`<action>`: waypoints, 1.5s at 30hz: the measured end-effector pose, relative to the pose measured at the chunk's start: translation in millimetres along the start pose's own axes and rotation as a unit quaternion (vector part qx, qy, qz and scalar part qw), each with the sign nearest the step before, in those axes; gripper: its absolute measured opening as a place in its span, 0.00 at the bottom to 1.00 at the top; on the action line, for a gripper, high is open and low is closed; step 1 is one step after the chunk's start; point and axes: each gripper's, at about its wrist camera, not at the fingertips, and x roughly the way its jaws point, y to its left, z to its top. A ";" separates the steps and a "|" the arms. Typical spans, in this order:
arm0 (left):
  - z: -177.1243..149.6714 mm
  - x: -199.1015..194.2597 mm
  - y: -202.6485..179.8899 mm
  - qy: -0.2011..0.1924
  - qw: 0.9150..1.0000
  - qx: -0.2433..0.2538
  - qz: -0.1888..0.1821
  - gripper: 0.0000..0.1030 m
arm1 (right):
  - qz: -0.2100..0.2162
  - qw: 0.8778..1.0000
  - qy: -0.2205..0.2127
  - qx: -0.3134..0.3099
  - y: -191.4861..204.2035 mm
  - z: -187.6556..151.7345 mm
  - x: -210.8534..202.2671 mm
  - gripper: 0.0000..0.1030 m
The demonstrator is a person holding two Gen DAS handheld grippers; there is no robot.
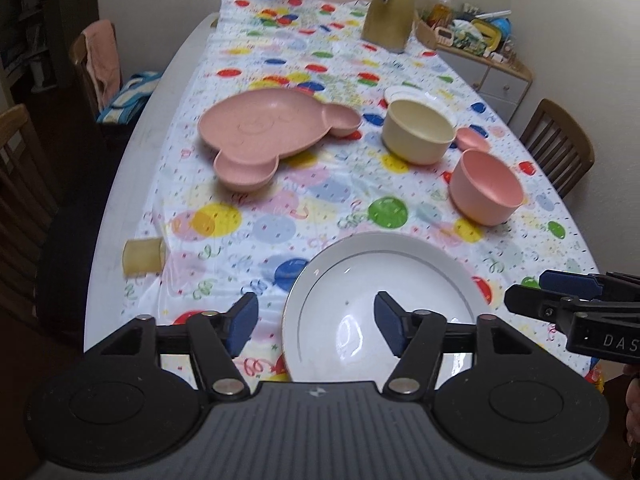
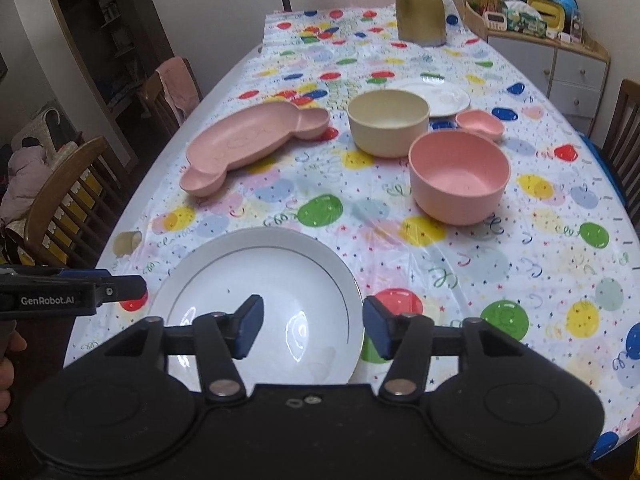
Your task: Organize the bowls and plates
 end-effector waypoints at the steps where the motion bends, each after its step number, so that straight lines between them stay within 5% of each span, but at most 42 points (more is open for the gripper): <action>1: 2.2 -2.4 -2.9 -0.006 1.000 0.003 -0.002 0.66 | 0.000 1.000 -0.005 -0.001 1.3 1.5 -3.1 0.59; 20: 66.7 8.8 -57.5 -0.045 0.999 0.024 0.000 0.75 | -0.021 0.998 -0.063 -0.021 -13.6 55.5 -26.9 0.99; 32: 150.1 81.1 -98.5 -0.026 0.999 0.006 0.027 0.76 | -0.016 0.999 -0.036 -0.031 -80.6 128.9 12.1 0.99; 45: 247.7 187.9 -127.5 0.002 0.999 0.011 0.051 0.76 | -0.027 0.999 0.000 -0.044 -170.7 229.4 99.6 0.99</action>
